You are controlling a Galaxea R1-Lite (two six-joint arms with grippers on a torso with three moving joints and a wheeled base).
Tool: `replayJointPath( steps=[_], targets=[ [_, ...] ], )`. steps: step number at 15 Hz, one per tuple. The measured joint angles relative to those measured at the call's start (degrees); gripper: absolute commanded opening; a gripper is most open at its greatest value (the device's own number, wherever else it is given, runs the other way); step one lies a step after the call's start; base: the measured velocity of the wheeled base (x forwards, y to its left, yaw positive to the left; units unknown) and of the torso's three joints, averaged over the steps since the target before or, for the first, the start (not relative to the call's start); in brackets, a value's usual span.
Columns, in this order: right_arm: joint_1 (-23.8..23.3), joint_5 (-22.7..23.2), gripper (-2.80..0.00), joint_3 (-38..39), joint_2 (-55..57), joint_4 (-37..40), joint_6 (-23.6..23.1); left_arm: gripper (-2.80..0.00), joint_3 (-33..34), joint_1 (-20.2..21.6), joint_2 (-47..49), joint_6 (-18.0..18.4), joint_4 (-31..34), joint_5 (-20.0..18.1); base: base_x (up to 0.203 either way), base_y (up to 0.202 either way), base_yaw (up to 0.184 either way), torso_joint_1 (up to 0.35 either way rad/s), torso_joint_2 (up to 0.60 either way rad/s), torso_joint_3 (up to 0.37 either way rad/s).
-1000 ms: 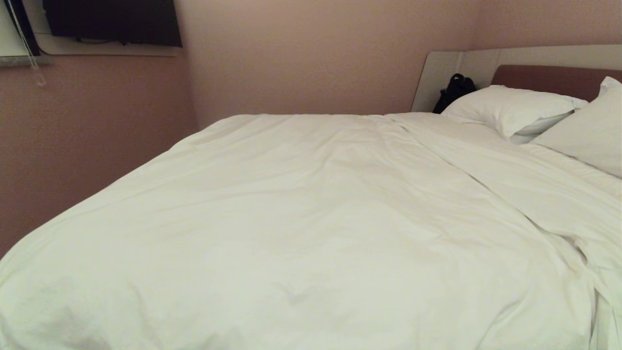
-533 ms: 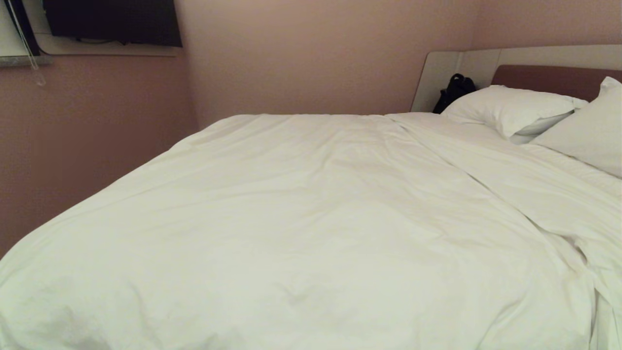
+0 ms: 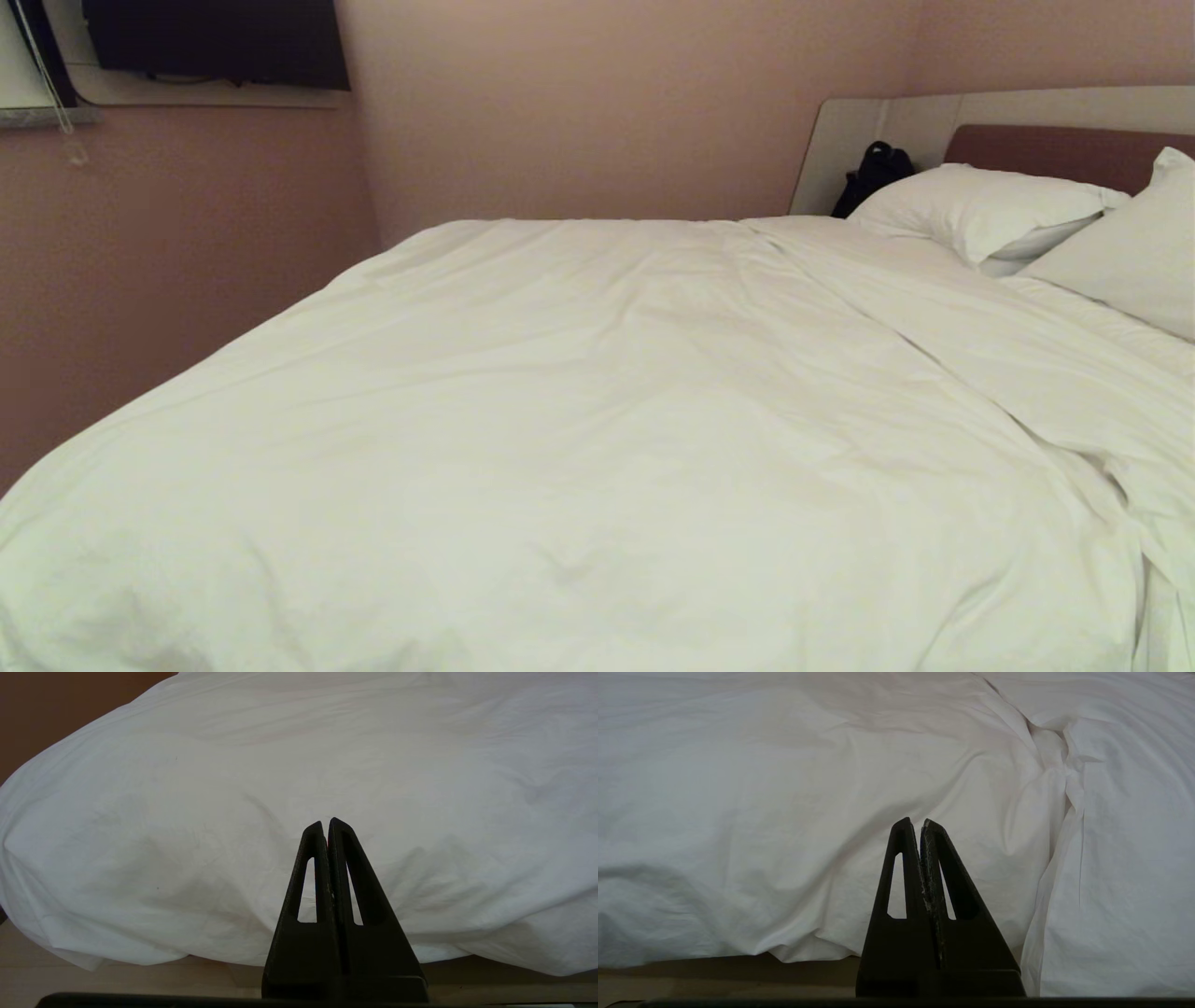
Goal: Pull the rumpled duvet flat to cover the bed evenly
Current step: Flatten the corners of the folded blanket
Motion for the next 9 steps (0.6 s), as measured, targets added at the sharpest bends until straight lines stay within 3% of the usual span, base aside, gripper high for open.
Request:
replayJointPath(
  steps=[9],
  targets=[
    [0.0, 0.0, -2.80, 0.0, 0.0, 0.0, 0.0, -2.80, 0.0, 0.0, 0.0, 0.0, 0.0, 0.0, 0.000, 0.000, 0.000, 0.000, 0.00, 0.000]
  ],
)
